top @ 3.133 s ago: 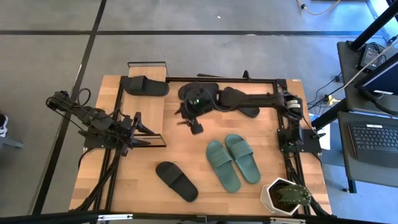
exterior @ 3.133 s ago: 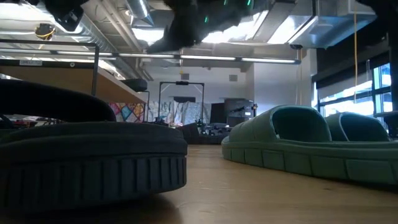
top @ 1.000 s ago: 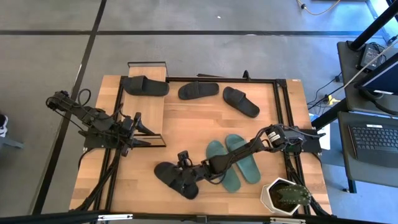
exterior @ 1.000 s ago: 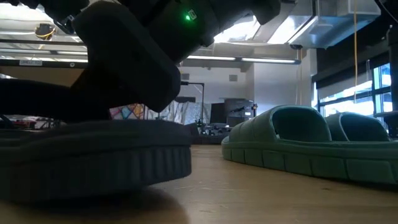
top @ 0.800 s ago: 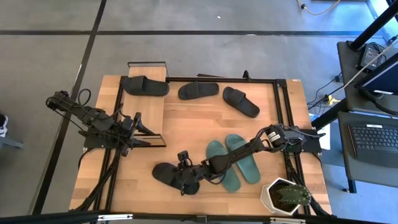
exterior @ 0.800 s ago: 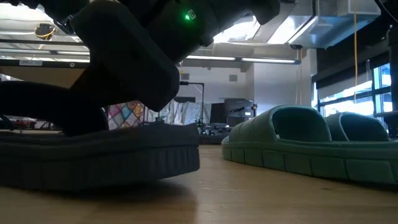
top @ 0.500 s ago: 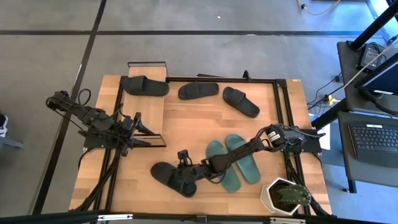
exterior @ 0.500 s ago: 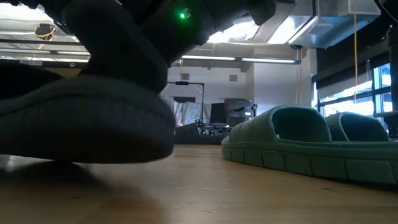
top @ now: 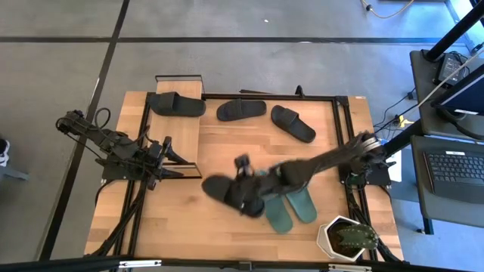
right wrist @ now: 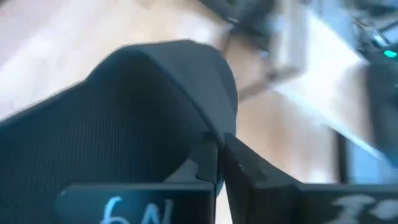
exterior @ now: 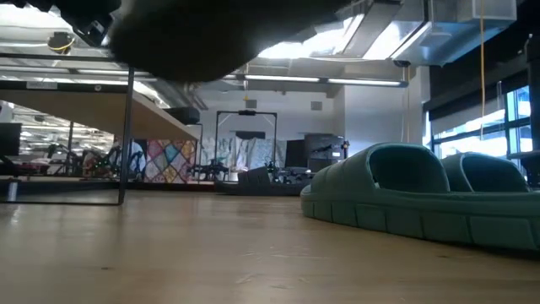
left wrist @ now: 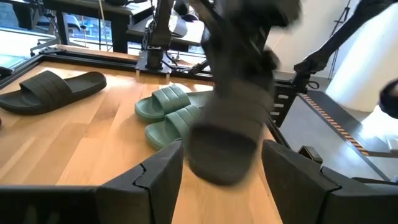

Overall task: Pick and place slides into the shelf
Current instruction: Put the black slipper on the shelf

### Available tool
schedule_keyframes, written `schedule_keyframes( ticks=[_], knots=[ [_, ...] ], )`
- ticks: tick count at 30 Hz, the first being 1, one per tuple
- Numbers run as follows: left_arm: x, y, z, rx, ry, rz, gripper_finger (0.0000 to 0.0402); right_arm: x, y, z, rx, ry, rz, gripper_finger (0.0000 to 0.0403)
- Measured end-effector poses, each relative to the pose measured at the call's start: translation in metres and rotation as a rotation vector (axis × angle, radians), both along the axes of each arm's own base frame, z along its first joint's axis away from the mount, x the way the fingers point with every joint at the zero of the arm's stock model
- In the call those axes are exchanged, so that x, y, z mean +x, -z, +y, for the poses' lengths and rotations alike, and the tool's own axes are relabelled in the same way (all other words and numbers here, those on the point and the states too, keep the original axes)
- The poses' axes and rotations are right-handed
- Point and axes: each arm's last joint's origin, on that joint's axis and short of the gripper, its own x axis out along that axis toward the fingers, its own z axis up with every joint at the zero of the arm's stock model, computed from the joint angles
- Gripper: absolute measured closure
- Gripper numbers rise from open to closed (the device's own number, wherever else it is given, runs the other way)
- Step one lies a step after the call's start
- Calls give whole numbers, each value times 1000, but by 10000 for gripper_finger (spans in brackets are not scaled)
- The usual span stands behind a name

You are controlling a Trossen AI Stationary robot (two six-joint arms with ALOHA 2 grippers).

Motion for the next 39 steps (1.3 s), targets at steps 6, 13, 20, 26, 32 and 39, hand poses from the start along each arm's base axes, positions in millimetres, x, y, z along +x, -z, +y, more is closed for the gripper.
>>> schedule_keyframes(
  ticks=[6, 13, 20, 26, 32, 39],
  knots=[
    [0, 0, 0, -1, 0, 0, 193, -7, -35, -72, -138, 82, -46, 391],
    [0, 0, 0, -2, 0, 0, 193, 6, -41, -153, -141, 75, -110, 391],
    [0, 0, 0, 1, 0, 0, 193, 7, -51, -202, -205, 135, -215, 391],
    [0, 0, 0, 1, 0, 1, 193, 4, -58, -234, -226, 73, -284, 391],
    [0, 0, 0, 0, 0, 1, 193, -1, -68, -265, -265, 20, -397, 391],
    [0, 0, 0, -7, -1, 1, 193, -13, -74, -300, -279, -119, -479, 391]
  ],
)
